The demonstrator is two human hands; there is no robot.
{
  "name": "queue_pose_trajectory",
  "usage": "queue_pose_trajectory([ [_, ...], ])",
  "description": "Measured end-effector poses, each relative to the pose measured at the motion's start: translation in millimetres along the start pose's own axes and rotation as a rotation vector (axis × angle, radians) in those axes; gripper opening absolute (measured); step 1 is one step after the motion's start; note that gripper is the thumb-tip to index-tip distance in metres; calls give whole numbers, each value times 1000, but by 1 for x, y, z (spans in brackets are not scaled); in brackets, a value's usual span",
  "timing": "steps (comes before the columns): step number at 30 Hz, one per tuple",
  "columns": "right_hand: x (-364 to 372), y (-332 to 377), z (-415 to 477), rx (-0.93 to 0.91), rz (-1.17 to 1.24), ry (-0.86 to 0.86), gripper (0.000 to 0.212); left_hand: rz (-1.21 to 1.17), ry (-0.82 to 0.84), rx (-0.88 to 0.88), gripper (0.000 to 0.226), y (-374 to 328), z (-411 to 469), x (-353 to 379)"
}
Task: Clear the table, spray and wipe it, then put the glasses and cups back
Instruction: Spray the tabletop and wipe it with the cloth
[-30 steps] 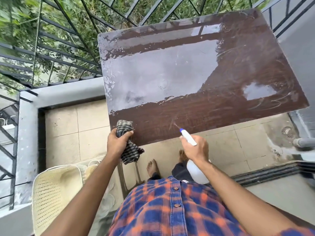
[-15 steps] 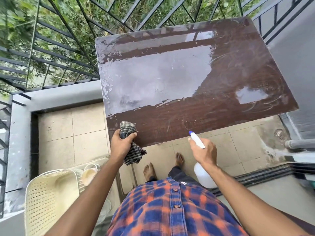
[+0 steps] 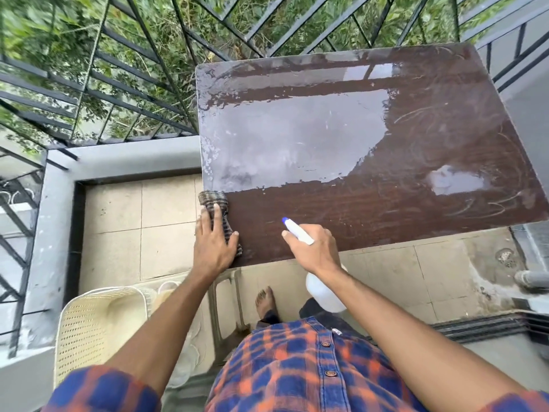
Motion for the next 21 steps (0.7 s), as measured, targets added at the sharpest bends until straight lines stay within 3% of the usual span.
queue_pose_trajectory([
  [7, -6, -21, 0, 54, -37, -3, 48, 241, -94, 101, 73, 5, -18, -3],
  [13, -10, -32, 3, 97, -50, 24, 47, 229, -127, 268, 82, 14, -5, -5],
  [21, -20, -42, 5, 102, 0, -12, 55, 152, -157, 169, 74, -7, 8, 24],
])
Point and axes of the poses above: each hand's wrist, its own z-axis towards the middle knuckle, its own x-axis out of the palm, y = z × x, the point moved 7 cm from there along z, towards the middle knuckle, and after that the axes turned 6 degrees about -x, right-handed, at the moved point
